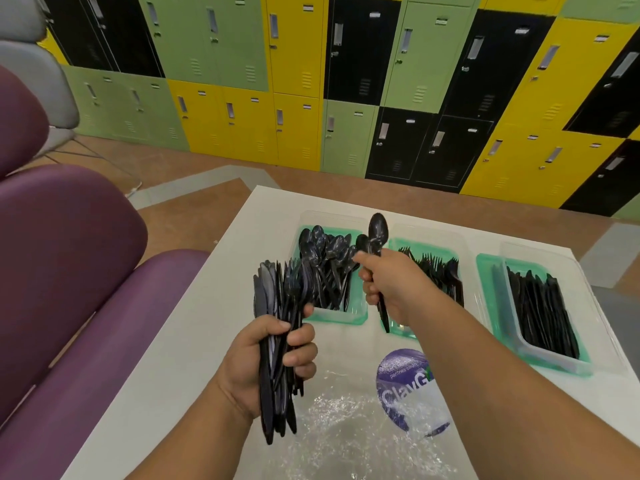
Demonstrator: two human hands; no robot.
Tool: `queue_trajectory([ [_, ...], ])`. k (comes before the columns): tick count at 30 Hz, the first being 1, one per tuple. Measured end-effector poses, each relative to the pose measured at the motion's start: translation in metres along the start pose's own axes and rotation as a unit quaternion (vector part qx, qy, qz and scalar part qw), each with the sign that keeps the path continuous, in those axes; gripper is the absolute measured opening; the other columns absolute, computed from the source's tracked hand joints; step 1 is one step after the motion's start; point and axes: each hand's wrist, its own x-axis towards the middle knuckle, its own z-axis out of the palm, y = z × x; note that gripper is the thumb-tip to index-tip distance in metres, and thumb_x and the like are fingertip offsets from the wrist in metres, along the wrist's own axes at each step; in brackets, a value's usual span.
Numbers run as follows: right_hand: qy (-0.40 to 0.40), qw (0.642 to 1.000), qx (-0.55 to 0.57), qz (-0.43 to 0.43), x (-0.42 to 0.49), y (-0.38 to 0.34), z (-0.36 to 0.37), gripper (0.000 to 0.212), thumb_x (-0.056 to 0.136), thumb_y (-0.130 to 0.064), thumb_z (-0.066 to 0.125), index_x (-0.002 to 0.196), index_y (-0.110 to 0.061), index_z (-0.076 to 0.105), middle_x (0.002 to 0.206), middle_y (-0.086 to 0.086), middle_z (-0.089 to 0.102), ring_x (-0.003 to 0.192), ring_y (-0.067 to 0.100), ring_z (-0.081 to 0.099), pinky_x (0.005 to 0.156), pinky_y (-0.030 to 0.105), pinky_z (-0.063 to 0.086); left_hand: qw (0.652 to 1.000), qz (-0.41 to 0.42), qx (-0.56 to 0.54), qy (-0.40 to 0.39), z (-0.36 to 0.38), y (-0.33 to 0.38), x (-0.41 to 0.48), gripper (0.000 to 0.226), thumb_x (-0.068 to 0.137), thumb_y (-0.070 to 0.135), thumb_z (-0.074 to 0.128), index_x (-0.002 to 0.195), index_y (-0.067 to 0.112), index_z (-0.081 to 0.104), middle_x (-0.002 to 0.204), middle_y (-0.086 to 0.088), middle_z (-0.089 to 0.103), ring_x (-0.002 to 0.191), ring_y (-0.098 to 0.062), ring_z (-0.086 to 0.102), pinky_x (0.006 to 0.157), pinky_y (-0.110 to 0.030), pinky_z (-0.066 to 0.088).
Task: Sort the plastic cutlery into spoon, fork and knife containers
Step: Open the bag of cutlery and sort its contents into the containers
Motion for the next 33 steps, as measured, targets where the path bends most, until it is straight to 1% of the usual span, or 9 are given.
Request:
queue_trajectory([
  [4, -0.087, 0.996, 0.017, -0.022, -0.008, 0.003, 0.01, 0.018, 0.087, -0.015, 0.068, 0.078, -0.012, 0.053, 0.062, 0.001, 0.049, 0.039, 0.007, 0.028, 0.038, 0.02, 0.025, 1.0, -0.002, -0.005, 0.014, 0.001, 0.003, 0.003, 0.02, 0.09, 0.02, 0.051, 0.105, 0.011, 0.059, 0.067, 0.001, 0.051, 0.053, -0.011, 0.051, 0.058, -0.026, 0.042],
  [8, -0.142, 0.989, 0.017, -0.045, -0.018, 0.006, 0.022, 0.017, 0.083, -0.021, 0.073, 0.077, -0.014, 0.058, 0.067, 0.0, 0.058, 0.04, 0.006, 0.028, 0.041, 0.02, 0.024, 0.995, 0.011, 0.023, 0.098, 0.007, 0.002, 0.006, 0.033, 0.067, 0.011, 0.078, 0.095, 0.012, 0.059, 0.058, 0.003, 0.045, 0.044, -0.01, 0.046, 0.049, -0.025, 0.046],
  [13, -0.111, 0.987, -0.077, -0.087, -0.024, 0.017, 0.028, 0.031, 0.076, -0.033, 0.078, 0.095, -0.014, 0.061, 0.06, -0.007, 0.06, 0.042, 0.0, 0.044, 0.046, 0.022, 0.03, 0.965, 0.037, 0.129, 0.227, 0.02, 0.0, 0.012, 0.016, 0.077, 0.006, 0.058, 0.089, 0.006, 0.068, 0.069, -0.009, 0.061, 0.051, -0.017, 0.057, 0.053, -0.028, 0.054],
  [18, -0.069, 0.993, -0.023, -0.092, -0.022, 0.022, 0.023, 0.018, 0.086, -0.013, 0.067, 0.073, -0.016, 0.056, 0.042, -0.009, 0.05, 0.039, 0.008, 0.034, 0.044, 0.025, 0.028, 0.96, 0.041, 0.149, 0.235, 0.024, -0.003, 0.011, 0.026, 0.073, 0.006, 0.056, 0.092, 0.004, 0.074, 0.083, -0.013, 0.071, 0.06, -0.021, 0.066, 0.06, -0.032, 0.058],
  [21, -0.046, 0.992, -0.026, -0.117, -0.023, 0.024, 0.024, 0.009, 0.082, -0.017, 0.07, 0.083, -0.018, 0.061, 0.067, 0.002, 0.066, 0.048, 0.01, 0.052, 0.047, 0.026, 0.039, 0.961, 0.036, 0.154, 0.227, 0.022, -0.005, 0.012, 0.037, 0.073, 0.003, 0.058, 0.109, -0.003, 0.064, 0.09, -0.014, 0.073, 0.066, -0.021, 0.068, 0.063, -0.033, 0.059],
  [23, -0.019, 0.989, -0.019, -0.147, -0.023, 0.027, 0.025, 0.017, 0.078, -0.018, 0.072, 0.091, -0.021, 0.062, 0.085, 0.007, 0.072, 0.07, 0.022, 0.068, 0.064, 0.038, 0.056, 0.963, 0.032, 0.154, 0.218, 0.023, -0.006, 0.012, 0.04, 0.072, -0.002, 0.059, 0.112, -0.004, 0.063, 0.091, -0.014, 0.072, 0.065, -0.021, 0.067, 0.061, -0.032, 0.058],
  [25, 0.018, 0.983, -0.03, -0.182, -0.023, 0.029, 0.027, 0.018, 0.078, -0.018, 0.073, 0.092, -0.023, 0.062, 0.086, 0.005, 0.073, 0.079, 0.026, 0.07, 0.078, 0.045, 0.058, 0.966, 0.032, 0.149, 0.209, 0.023, -0.006, 0.013, 0.037, 0.072, 0.002, 0.056, 0.107, -0.003, 0.067, 0.093, -0.015, 0.071, 0.064, -0.02, 0.064, 0.06, -0.032, 0.056],
  [30, -0.01, 0.98, 0.019, -0.2, -0.032, 0.031, 0.029, 0.012, 0.084, -0.02, 0.072, 0.09, -0.023, 0.062, 0.067, -0.011, 0.066, 0.051, 0.0, 0.059, 0.05, 0.015, 0.043, 0.95, 0.062, 0.222, 0.209, 0.024, -0.007, 0.018, 0.036, 0.078, 0.0, 0.057, 0.114, 0.0, 0.063, 0.081, -0.008, 0.061, 0.062, -0.016, 0.054, 0.066, -0.03, 0.049],
  [33, 0.008, 0.987, 0.035, -0.158, -0.027, 0.033, 0.027, 0.01, 0.091, -0.031, 0.062, 0.084, -0.03, 0.056, 0.055, -0.017, 0.055, 0.049, -0.002, 0.045, 0.052, 0.018, 0.034, 0.921, 0.076, 0.285, 0.256, 0.028, -0.007, 0.019, 0.027, 0.082, -0.004, 0.061, 0.107, 0.003, 0.064, 0.076, -0.006, 0.059, 0.063, -0.015, 0.052, 0.071, -0.032, 0.044],
])
